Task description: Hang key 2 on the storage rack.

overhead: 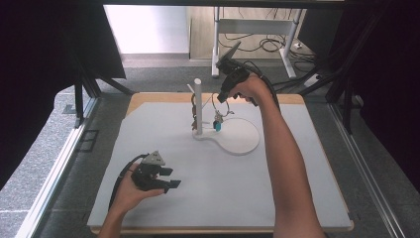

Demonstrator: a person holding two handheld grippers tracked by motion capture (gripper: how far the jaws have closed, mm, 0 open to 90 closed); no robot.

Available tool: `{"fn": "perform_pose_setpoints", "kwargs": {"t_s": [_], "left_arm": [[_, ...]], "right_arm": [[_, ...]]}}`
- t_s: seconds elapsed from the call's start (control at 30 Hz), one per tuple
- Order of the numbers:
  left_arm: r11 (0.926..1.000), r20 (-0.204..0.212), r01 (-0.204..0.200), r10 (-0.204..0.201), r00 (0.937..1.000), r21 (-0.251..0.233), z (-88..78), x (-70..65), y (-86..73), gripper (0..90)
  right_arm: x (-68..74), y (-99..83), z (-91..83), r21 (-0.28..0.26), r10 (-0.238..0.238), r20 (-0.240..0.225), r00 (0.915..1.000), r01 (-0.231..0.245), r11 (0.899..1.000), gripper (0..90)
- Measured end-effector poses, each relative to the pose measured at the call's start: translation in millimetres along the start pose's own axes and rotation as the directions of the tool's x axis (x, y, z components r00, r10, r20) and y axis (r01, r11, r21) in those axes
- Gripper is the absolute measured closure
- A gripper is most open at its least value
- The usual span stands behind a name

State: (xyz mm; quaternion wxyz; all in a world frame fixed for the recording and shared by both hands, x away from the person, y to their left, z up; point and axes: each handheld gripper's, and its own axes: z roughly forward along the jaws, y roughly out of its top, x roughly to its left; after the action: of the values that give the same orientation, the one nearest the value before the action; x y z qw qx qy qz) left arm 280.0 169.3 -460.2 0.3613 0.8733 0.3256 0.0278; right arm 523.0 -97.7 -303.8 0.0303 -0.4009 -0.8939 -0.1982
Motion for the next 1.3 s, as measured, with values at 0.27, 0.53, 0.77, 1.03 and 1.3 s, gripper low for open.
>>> {"fn": "perform_pose_setpoints", "kwargs": {"t_s": [0.27, 0.53, 0.77, 1.03, 1.3], "left_arm": [[1.0000, 0.000, -0.006, 0.006, 1.0000, 0.000, -0.5, 0.8, -0.2, 43.7], [1.0000, 0.005, -0.008, 0.008, 1.0000, 0.000, -0.6, 0.1, 0.0, 43.7], [1.0000, 0.004, 0.002, -0.002, 1.0000, -0.008, -0.5, 0.7, -1.1, 43.7], [1.0000, 0.005, -0.006, 0.006, 1.0000, 0.001, -0.6, 0.2, -0.1, 43.7], [1.0000, 0.004, -0.008, 0.008, 1.0000, 0.003, 0.1, -1.1, 0.9, 43.7]], "right_arm": [[-1.4, 5.0, 7.0, -0.001, 0.001, 0.012, 0.9999, -0.001, 1.000, 86.5], [-7.9, 9.5, 7.5, -0.009, 0.019, 0.021, 0.9996, -0.018, 1.000, 86.5], [-3.9, 16.3, 13.8, -0.012, 0.019, 0.020, 0.9996, -0.019, 1.000, 86.5], [5.0, 14.2, 23.0, -0.005, 0.000, 0.009, 1.0000, 0.000, 1.000, 86.5], [9.2, 9.9, 34.2, -0.009, -0.005, -0.010, 0.9999, 0.005, 1.000, 86.5]]}}
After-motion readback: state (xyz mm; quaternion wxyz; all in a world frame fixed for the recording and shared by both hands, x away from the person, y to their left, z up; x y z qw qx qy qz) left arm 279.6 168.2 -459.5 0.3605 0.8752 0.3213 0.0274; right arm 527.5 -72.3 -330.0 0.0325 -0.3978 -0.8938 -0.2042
